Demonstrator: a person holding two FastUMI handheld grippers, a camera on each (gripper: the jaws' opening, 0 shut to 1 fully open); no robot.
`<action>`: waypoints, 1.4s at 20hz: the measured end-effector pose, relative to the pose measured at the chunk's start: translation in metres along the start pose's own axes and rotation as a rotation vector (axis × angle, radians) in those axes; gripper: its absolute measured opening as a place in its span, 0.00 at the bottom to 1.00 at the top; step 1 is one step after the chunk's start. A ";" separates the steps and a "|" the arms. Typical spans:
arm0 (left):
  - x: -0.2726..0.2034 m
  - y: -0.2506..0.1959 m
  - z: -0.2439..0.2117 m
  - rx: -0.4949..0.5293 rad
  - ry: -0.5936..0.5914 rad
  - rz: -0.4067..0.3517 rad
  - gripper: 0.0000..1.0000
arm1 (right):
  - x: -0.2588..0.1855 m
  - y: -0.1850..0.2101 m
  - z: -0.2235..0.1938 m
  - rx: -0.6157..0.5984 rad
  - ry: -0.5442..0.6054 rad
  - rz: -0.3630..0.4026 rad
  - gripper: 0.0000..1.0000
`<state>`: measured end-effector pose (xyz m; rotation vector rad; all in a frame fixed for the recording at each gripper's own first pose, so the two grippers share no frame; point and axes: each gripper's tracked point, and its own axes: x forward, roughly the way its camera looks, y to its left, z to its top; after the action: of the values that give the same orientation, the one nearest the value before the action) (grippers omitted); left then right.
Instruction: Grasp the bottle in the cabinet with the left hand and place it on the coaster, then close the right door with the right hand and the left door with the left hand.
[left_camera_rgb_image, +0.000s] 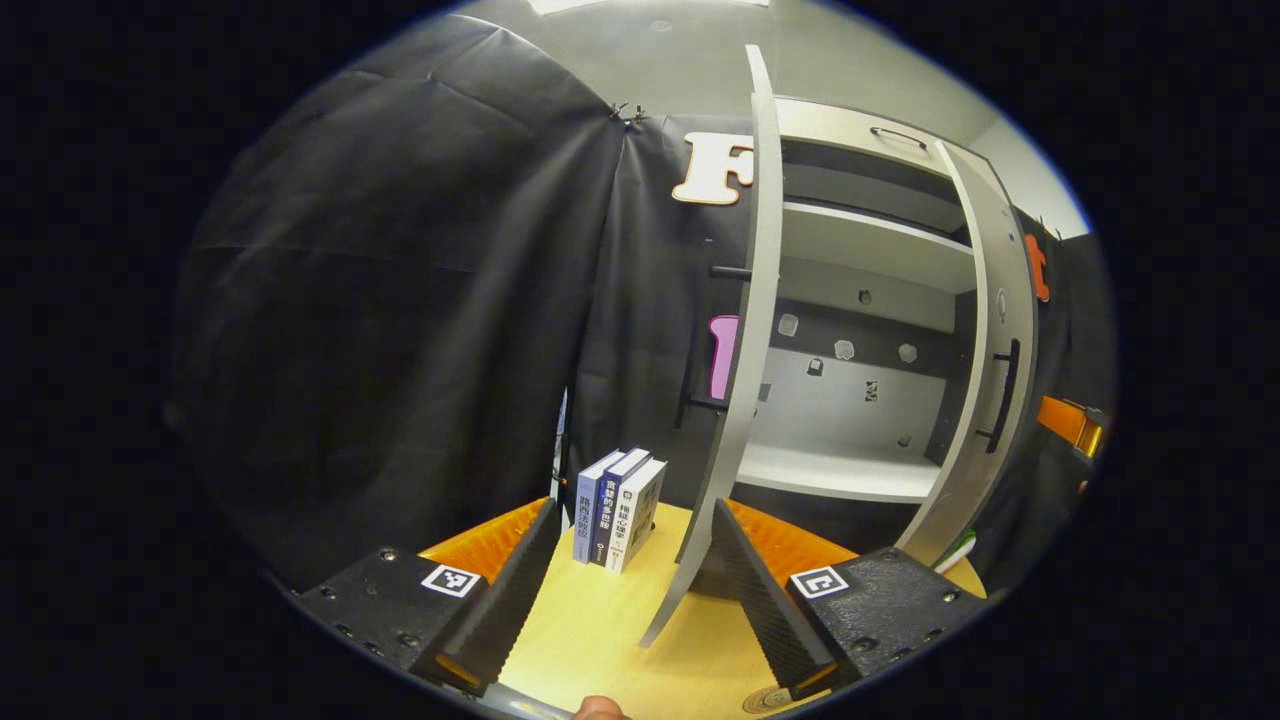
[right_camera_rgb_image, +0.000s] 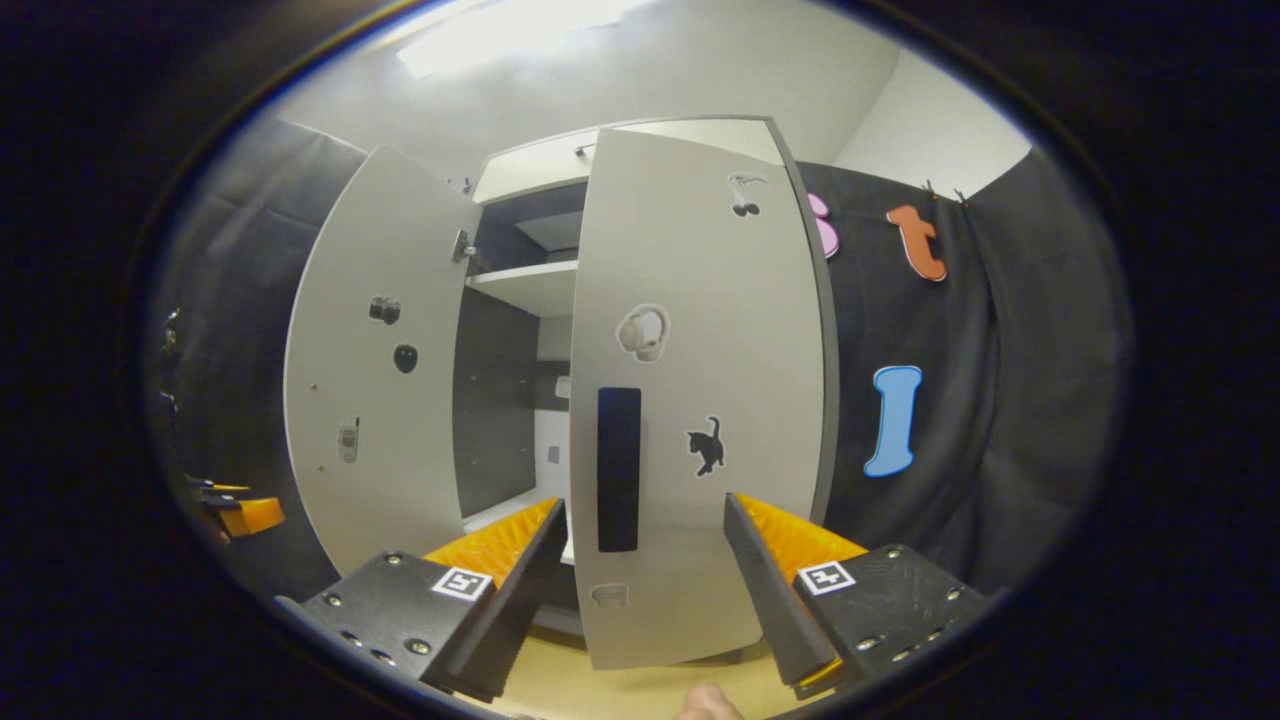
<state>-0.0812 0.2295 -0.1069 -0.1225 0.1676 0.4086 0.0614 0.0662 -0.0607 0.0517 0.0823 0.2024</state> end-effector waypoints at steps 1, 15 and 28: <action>0.003 0.000 0.000 0.002 0.001 -0.005 0.93 | 0.000 0.001 -0.001 -0.003 0.000 -0.004 0.92; 0.048 0.008 0.007 0.064 0.000 -0.057 0.97 | 0.005 0.000 -0.007 0.000 0.003 -0.083 0.95; 0.050 -0.014 0.007 0.098 0.030 -0.150 0.90 | 0.006 -0.006 -0.008 0.003 0.005 -0.082 0.93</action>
<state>-0.0297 0.2370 -0.1079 -0.0447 0.2061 0.2485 0.0679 0.0617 -0.0700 0.0511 0.0897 0.1207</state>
